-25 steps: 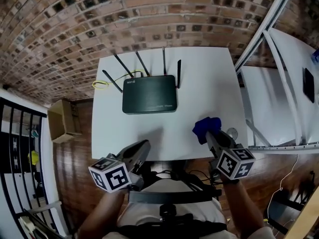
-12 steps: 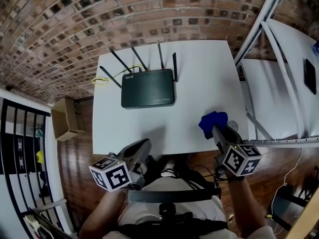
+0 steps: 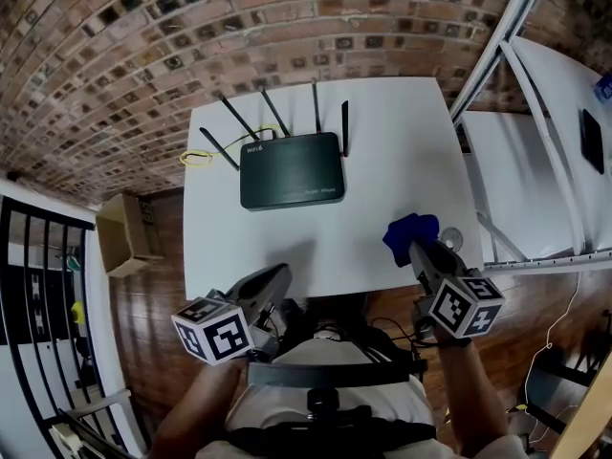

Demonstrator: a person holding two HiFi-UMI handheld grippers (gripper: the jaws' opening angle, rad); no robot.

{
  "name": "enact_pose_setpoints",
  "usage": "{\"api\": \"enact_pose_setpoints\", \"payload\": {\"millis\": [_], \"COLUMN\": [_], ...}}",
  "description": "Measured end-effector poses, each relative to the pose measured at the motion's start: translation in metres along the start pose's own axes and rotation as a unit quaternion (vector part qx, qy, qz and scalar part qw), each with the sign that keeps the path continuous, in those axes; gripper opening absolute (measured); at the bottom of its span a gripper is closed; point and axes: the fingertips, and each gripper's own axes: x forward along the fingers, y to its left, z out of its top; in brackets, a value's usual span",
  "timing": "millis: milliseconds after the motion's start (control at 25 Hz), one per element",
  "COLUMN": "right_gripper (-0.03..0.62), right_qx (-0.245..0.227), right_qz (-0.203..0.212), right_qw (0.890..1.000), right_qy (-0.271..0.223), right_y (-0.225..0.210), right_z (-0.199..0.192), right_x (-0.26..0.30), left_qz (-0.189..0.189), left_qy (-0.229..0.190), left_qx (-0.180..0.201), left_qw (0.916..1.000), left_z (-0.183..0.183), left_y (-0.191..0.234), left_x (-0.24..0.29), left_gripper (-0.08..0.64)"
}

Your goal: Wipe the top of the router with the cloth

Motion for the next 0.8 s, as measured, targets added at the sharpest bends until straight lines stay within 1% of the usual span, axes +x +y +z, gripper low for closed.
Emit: {"api": "enact_pose_setpoints", "payload": {"millis": [280,520,800], "right_gripper": [0.110,0.106,0.106], "right_qx": [-0.001,-0.008,-0.017], "right_qz": [-0.015,-0.021,-0.029], "right_qw": [1.000,1.000,0.999], "right_qy": [0.005,0.010,0.011], "right_y": [0.016,0.029,0.041], "right_z": [-0.008,-0.014,-0.016], "right_x": [0.000,0.002,0.002], "left_qz": [-0.007,-0.021,-0.025], "left_qy": [0.001,0.001,0.000], "left_qx": [0.001,0.000,0.002], "left_qw": [1.0000,0.9998,0.9997], "left_z": [0.004,0.008,0.010], "left_y": [0.011,0.018,0.026], "left_x": [-0.014,-0.024,-0.034], "left_gripper": [0.031,0.032,0.032]}}
